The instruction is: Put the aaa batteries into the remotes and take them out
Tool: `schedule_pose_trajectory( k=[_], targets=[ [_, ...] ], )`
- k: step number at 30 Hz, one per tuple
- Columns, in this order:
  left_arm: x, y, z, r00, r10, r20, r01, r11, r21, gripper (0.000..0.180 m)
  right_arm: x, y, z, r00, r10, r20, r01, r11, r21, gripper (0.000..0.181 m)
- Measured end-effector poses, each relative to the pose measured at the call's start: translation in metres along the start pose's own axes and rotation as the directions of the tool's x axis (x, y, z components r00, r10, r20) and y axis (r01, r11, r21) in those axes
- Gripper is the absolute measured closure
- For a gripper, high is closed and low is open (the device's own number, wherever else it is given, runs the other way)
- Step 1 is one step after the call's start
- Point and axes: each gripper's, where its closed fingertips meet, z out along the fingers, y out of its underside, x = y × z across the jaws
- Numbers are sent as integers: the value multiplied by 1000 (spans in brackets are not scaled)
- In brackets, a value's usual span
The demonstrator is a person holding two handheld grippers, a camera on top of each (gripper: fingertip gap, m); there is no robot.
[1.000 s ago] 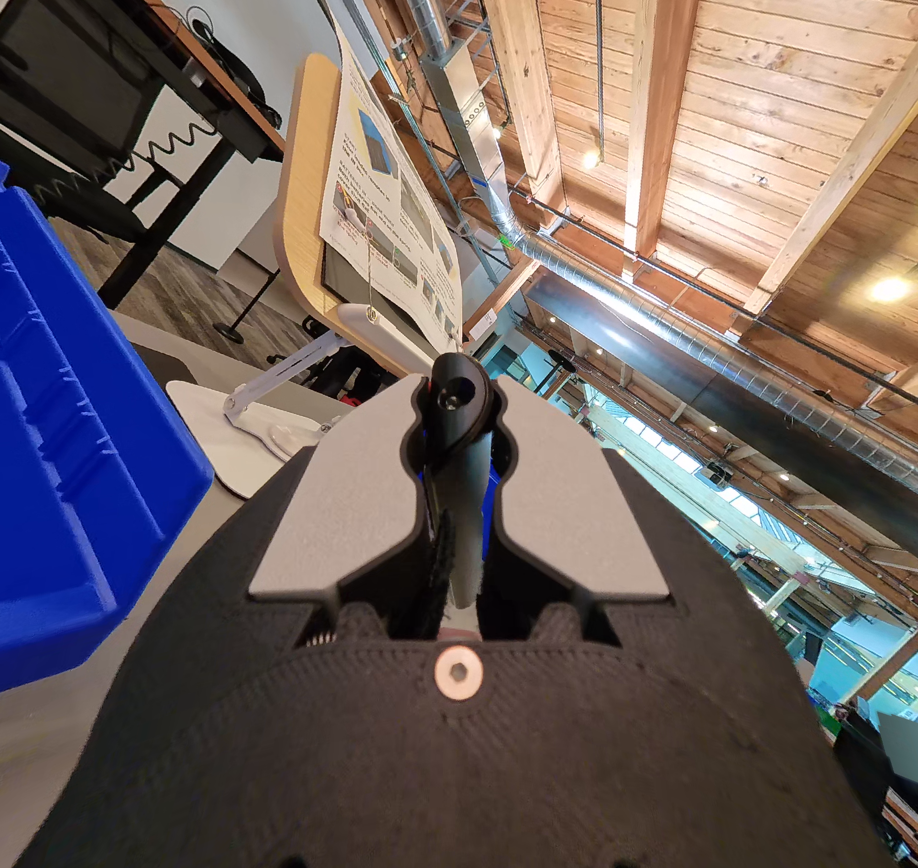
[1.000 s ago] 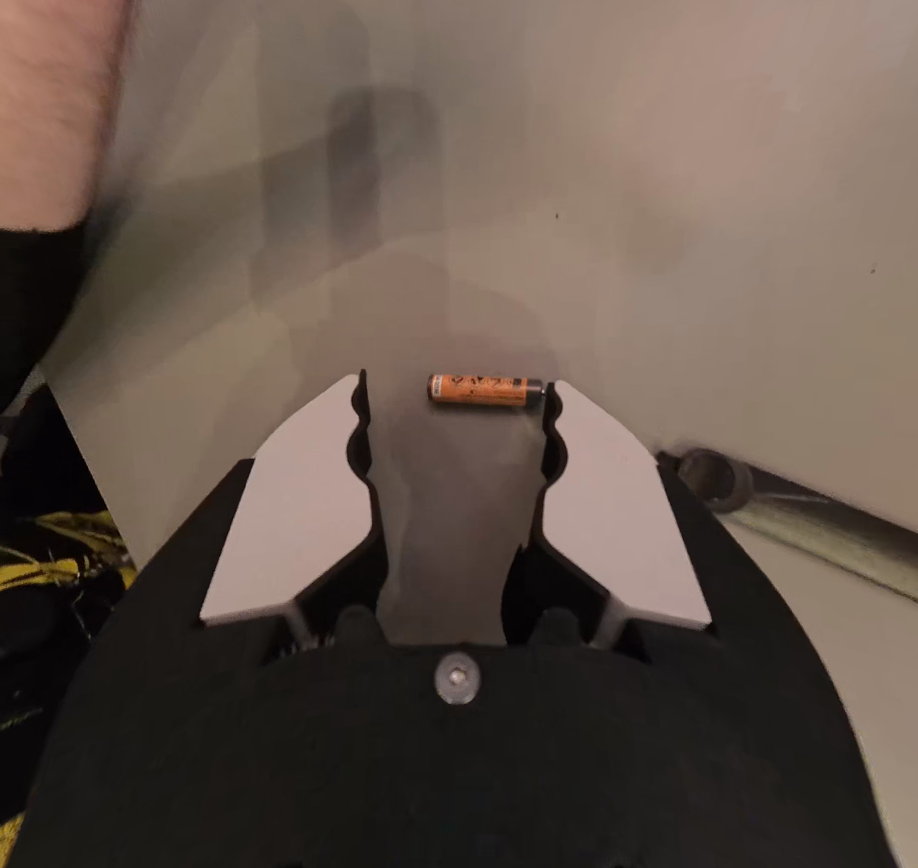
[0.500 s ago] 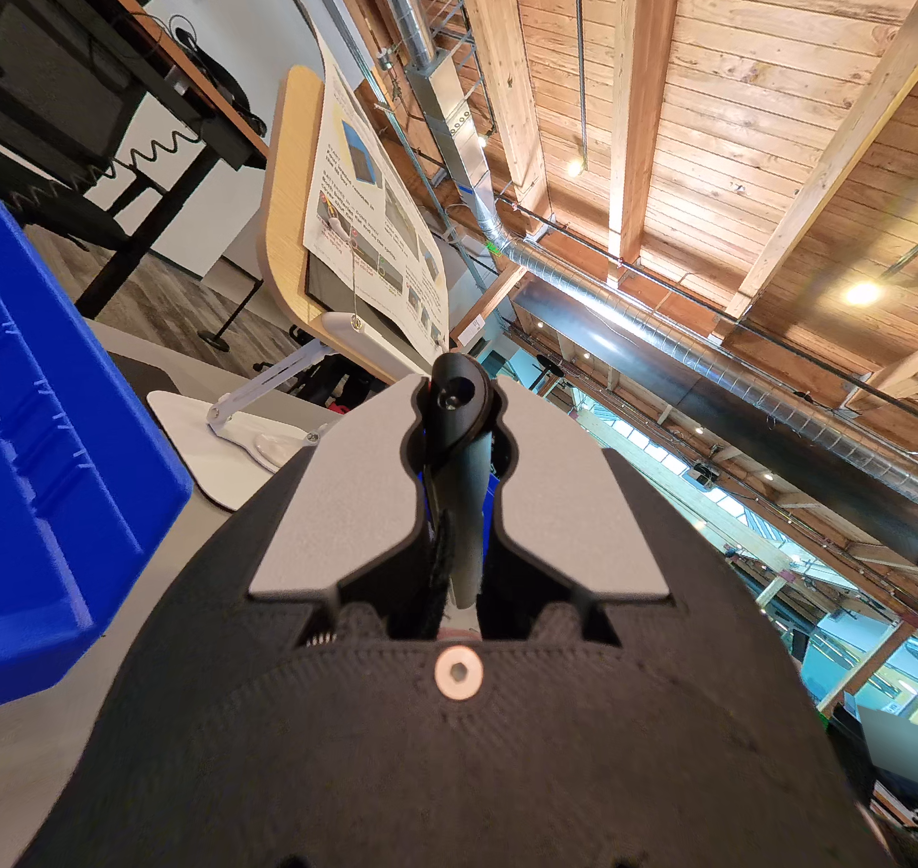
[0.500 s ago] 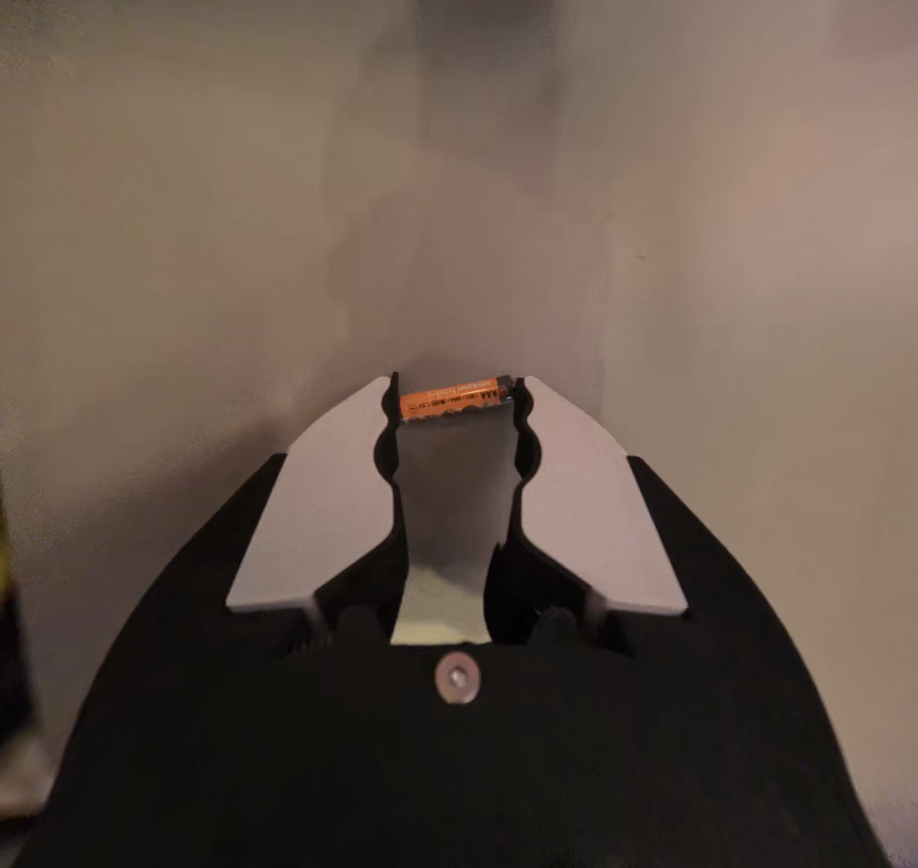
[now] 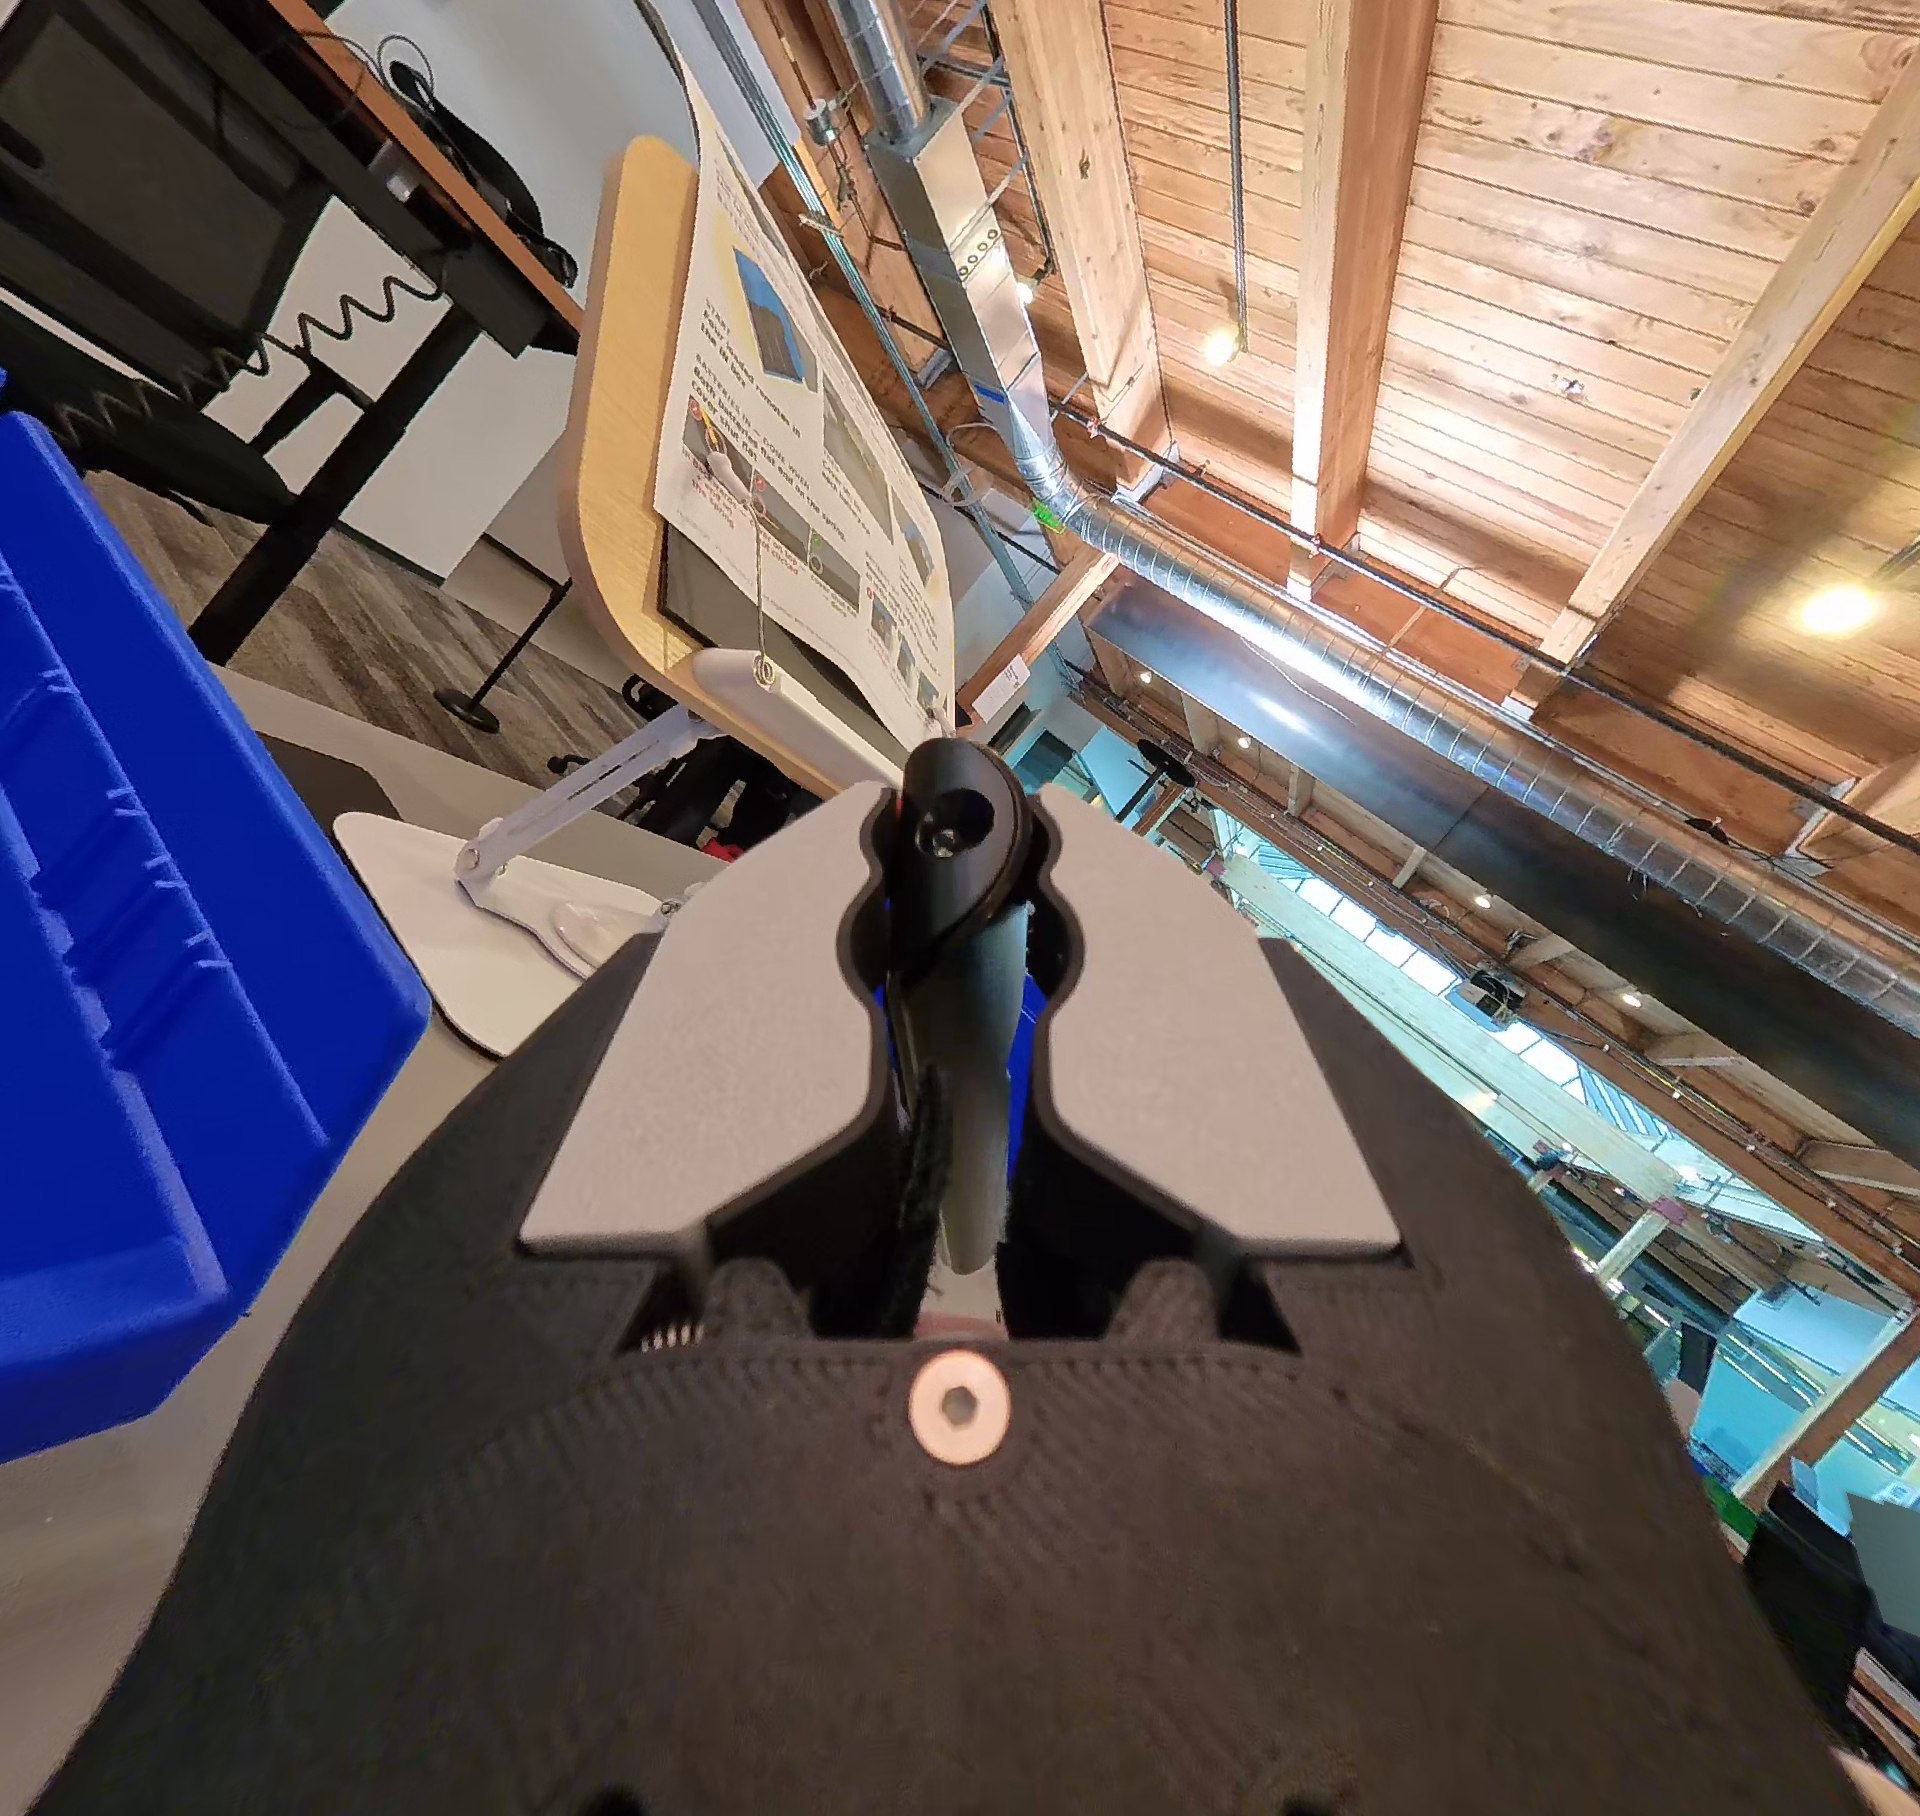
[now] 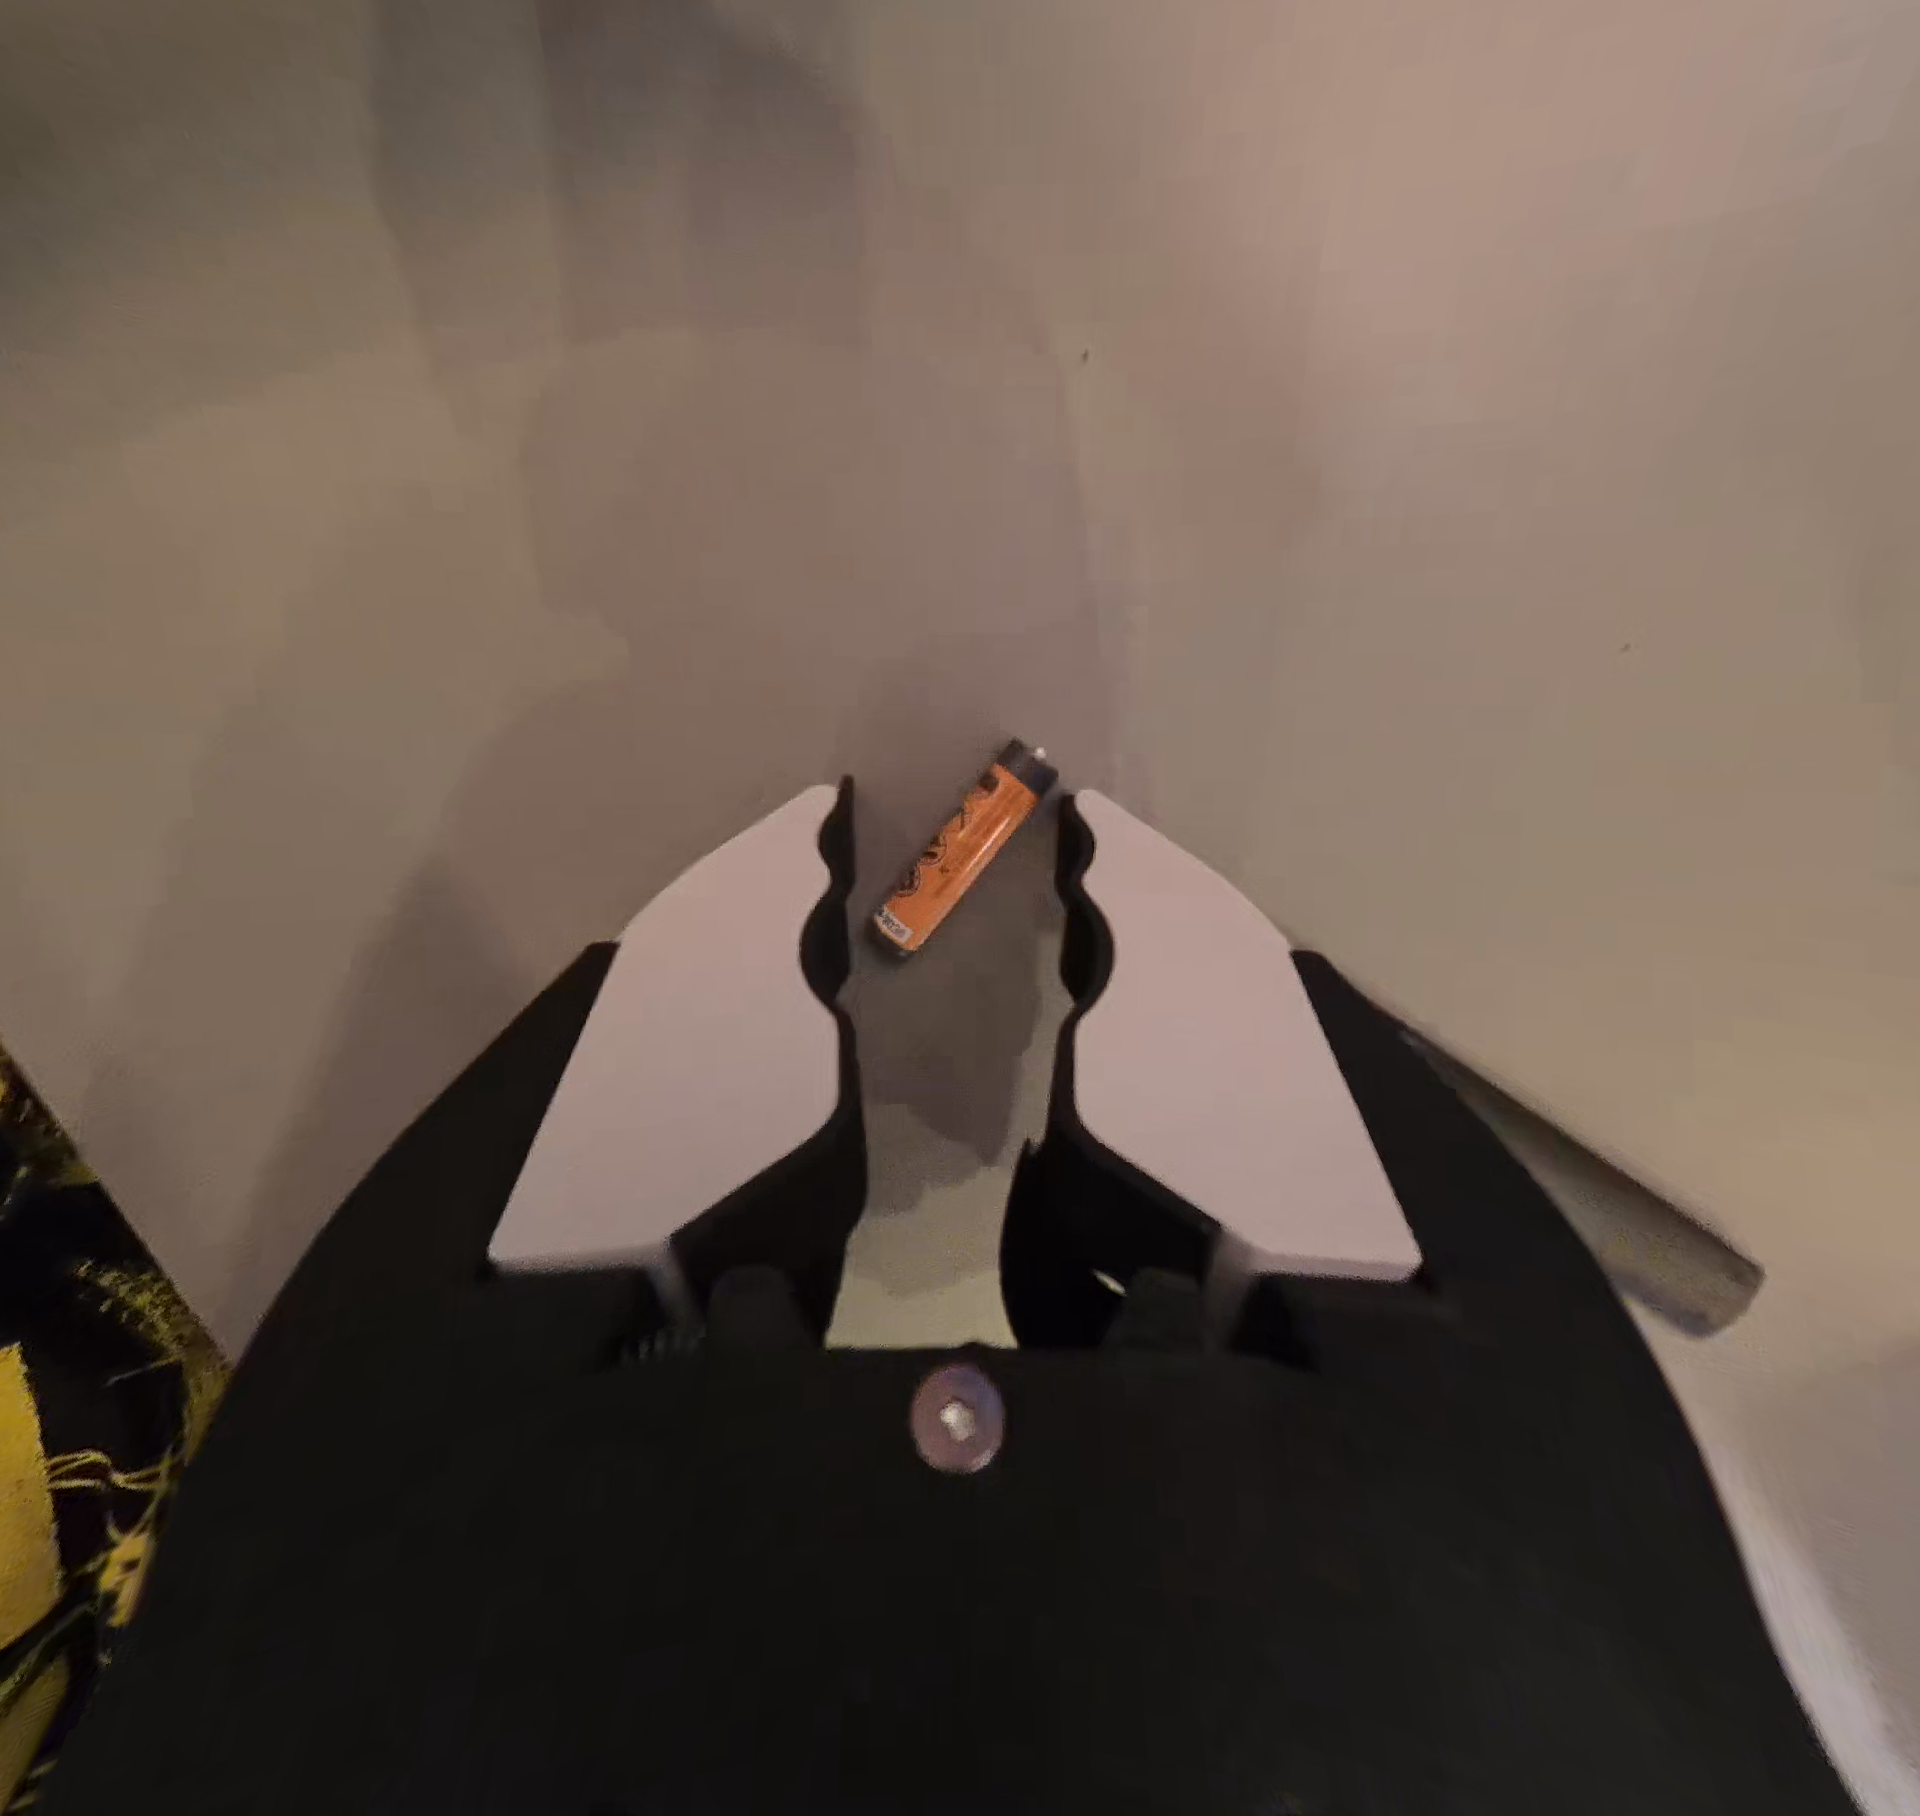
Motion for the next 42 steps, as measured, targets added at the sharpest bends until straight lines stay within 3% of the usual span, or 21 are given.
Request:
schedule_pose_trajectory(
  k=[3, 5, 7, 10, 13, 17, 21, 28, 42],
  targets=[
    [1, 2, 1, 1000, -3, -3, 3, 1000, -5, 158, 1, -2, 2, 999, -27, -34, 28, 999, 39, 170],
    [1, 3, 1, 1000, -6, -3, 6, 1000, -10, 157, 4, -6, 1, 997, -65, -34, 68, 994, 82, 171],
    [1, 3, 1, 1000, -6, -2, 6, 1000, -13, 158, 6, -24, -13, 997, -80, -8, 80, 968, 238, 171],
    [-2, 5, 1, 999, -44, -4, 44, 999, -11, 158, 15, -70, -60, 989, -141, -33, 136, 829, 542, 171],
    [-7, 11, 3, 993, -114, -12, 114, 993, -25, 157, 31, -109, -104, 959, -231, -163, 276, 645, 713, 171],
    [-13, 21, 6, 977, -211, -17, 210, 977, -43, 157, 49, -137, -114, 868, -364, -337, 490, 522, 698, 171],
    [-10, 24, 8, 969, -243, -39, 241, 969, -47, 157, 49, -149, -105, 823, -438, -361, 547, 443, 710, 170],
    [-10, 23, 8, 963, -266, -44, 264, 964, -40, 157, 54, -145, -89, 751, -472, -461, 652, 421, 631, 170],
    [-11, 23, 8, 962, -269, -42, 268, 963, -34, 158, 63, -140, -89, 771, -411, -486, 635, 433, 640, 159]
  ],
)
